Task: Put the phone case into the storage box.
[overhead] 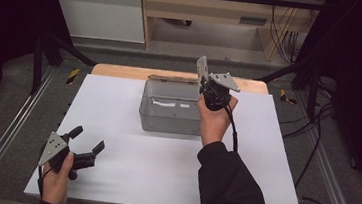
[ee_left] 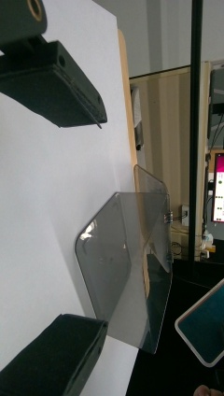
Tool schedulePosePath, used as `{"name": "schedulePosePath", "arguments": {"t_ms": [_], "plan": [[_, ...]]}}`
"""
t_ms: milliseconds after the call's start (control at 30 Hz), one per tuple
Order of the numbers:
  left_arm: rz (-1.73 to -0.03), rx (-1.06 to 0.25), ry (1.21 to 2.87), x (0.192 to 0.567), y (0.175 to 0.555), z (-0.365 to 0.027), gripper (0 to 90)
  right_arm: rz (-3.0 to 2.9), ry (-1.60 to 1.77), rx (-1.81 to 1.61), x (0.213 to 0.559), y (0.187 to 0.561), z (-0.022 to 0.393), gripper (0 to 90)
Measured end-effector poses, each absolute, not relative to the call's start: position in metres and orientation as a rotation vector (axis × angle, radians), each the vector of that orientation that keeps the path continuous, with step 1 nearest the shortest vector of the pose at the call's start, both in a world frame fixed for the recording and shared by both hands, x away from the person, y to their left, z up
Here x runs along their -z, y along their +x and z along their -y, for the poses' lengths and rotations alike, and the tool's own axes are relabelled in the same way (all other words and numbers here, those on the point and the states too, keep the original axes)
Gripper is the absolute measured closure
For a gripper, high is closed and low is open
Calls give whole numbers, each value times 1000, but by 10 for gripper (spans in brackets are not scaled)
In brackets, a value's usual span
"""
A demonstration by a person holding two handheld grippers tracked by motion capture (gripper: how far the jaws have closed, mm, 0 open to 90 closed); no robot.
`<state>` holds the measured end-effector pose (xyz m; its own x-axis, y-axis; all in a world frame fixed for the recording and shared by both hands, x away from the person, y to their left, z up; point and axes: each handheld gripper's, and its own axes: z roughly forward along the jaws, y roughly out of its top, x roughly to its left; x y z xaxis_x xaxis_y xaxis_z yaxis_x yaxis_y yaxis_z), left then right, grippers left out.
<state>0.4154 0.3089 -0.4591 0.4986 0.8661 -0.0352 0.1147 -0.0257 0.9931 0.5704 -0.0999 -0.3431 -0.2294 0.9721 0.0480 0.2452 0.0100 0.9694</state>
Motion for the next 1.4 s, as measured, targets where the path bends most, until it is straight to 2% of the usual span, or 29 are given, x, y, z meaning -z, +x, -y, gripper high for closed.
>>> {"name": "schedulePosePath", "arguments": {"t_ms": [1400], "plan": [[-880, -756, 1496, 459, 415, -308, 25, -1565, 1300, -1230, 352, 574, 106, 806]]}}
